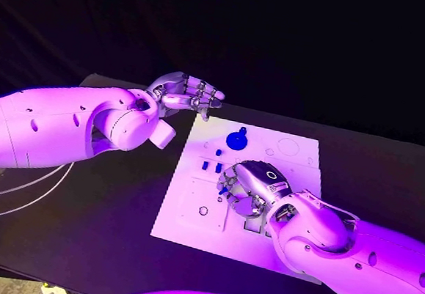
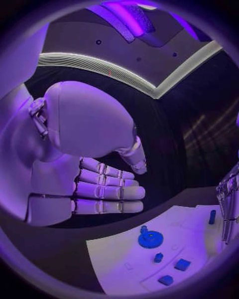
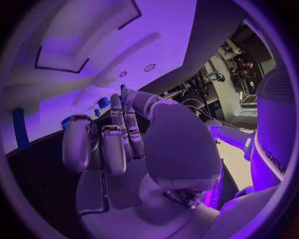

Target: Assemble the parts on the task board

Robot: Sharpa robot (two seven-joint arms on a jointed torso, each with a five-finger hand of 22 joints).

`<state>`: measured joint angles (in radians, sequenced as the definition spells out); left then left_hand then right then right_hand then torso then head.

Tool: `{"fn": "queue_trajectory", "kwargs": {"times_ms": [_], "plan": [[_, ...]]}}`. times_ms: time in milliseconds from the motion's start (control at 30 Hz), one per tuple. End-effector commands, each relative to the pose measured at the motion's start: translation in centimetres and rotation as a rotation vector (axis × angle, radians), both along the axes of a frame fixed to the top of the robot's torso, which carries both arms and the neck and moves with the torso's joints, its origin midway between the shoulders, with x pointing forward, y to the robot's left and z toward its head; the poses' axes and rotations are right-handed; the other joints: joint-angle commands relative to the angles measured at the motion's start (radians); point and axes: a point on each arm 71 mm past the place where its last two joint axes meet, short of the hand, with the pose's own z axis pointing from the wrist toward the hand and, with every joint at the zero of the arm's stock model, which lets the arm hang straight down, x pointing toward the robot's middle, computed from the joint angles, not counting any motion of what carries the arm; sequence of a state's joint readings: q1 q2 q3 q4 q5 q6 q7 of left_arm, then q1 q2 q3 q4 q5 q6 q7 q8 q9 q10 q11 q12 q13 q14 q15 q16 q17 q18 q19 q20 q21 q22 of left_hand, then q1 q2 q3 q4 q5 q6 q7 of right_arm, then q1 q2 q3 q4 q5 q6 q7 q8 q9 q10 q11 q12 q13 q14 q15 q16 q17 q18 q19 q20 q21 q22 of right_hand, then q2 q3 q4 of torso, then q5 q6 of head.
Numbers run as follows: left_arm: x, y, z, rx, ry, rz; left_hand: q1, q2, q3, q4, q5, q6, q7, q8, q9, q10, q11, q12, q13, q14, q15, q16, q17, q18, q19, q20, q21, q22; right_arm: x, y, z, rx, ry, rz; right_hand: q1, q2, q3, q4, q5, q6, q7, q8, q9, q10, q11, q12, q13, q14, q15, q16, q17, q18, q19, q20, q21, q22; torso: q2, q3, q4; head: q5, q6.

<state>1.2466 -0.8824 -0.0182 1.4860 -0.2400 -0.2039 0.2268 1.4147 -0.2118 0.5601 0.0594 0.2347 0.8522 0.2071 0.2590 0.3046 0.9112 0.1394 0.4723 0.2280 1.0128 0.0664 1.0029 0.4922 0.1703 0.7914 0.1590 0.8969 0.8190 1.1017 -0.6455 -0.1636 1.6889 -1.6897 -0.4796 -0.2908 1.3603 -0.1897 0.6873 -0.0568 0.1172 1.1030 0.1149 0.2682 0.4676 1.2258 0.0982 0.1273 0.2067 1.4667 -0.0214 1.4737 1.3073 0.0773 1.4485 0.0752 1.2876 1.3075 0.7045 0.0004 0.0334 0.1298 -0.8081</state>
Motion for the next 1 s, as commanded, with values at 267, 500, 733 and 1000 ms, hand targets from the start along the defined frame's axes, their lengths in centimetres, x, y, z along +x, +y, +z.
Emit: {"fn": "queue_trajectory", "kwargs": {"times_ms": [267, 500, 733, 1000], "plan": [[0.03, -0.07, 0.10, -0.010, -0.006, 0.000, 0.000, 0.004, -0.002, -0.002, 0.003, -0.009, 0.002, -0.004, -0.001, -0.007, 0.002, 0.004, -0.001, -0.004, 0.001, -0.004, -0.002, 0.011, -0.002, 0.007, -0.003, -0.001, -0.35, 0.18, -0.39, -0.040, 0.015, 0.027, -0.001, 0.007, 0.001, -0.004, 0.006, 0.005, 0.001, 0.003, 0.001, 0.057, -0.052, 0.005, 0.001, 0.062, -0.007, -0.003, 0.065, -0.018, 0.001, 0.000, -0.003, 0.139, 0.000, -0.0005, -0.0005, 0.002, -0.007], [0.02, -0.05, 0.09, -0.010, -0.004, 0.000, 0.000, 0.004, -0.002, -0.002, 0.003, -0.009, 0.002, -0.004, -0.001, -0.007, 0.002, 0.004, -0.001, -0.004, 0.001, -0.004, -0.002, 0.011, -0.002, 0.007, -0.003, -0.001, -0.38, 0.05, -0.62, -0.059, 0.024, 0.028, -0.001, 0.007, 0.001, -0.004, 0.006, 0.005, 0.001, 0.003, 0.001, 0.057, -0.052, 0.005, 0.001, 0.062, -0.007, -0.003, 0.065, -0.018, 0.001, 0.000, -0.003, 0.139, 0.000, 0.0000, -0.0002, 0.005, -0.009], [0.03, -0.07, 0.08, -0.010, -0.003, -0.002, 0.000, 0.004, -0.003, -0.002, 0.003, -0.010, 0.002, -0.005, -0.002, -0.009, 0.003, 0.004, -0.002, -0.005, 0.002, -0.004, -0.002, 0.011, -0.003, 0.008, -0.005, -0.002, -0.37, -0.02, -0.74, -0.070, 0.028, 0.028, -0.002, 0.008, 0.001, -0.006, 0.006, 0.004, 0.002, 0.002, 0.000, 0.056, -0.051, 0.003, 0.000, 0.062, -0.006, -0.003, 0.065, -0.017, 0.000, 0.000, -0.006, 0.138, 0.000, -0.0003, -0.0004, 0.006, -0.012], [0.03, -0.07, 0.07, -0.010, -0.002, -0.003, -0.001, 0.004, -0.003, -0.002, 0.003, -0.010, 0.002, -0.005, -0.002, -0.009, 0.003, 0.004, -0.002, -0.005, 0.002, -0.004, -0.002, 0.011, -0.003, 0.008, -0.005, -0.002, -0.32, 0.05, -0.82, -0.073, 0.029, 0.028, -0.002, 0.008, 0.001, -0.006, 0.006, 0.004, 0.002, 0.002, 0.000, 0.056, -0.051, 0.003, 0.000, 0.062, -0.006, -0.003, 0.065, -0.017, 0.000, 0.000, -0.006, 0.138, 0.000, -0.0002, -0.0001, 0.006, -0.012]]}}
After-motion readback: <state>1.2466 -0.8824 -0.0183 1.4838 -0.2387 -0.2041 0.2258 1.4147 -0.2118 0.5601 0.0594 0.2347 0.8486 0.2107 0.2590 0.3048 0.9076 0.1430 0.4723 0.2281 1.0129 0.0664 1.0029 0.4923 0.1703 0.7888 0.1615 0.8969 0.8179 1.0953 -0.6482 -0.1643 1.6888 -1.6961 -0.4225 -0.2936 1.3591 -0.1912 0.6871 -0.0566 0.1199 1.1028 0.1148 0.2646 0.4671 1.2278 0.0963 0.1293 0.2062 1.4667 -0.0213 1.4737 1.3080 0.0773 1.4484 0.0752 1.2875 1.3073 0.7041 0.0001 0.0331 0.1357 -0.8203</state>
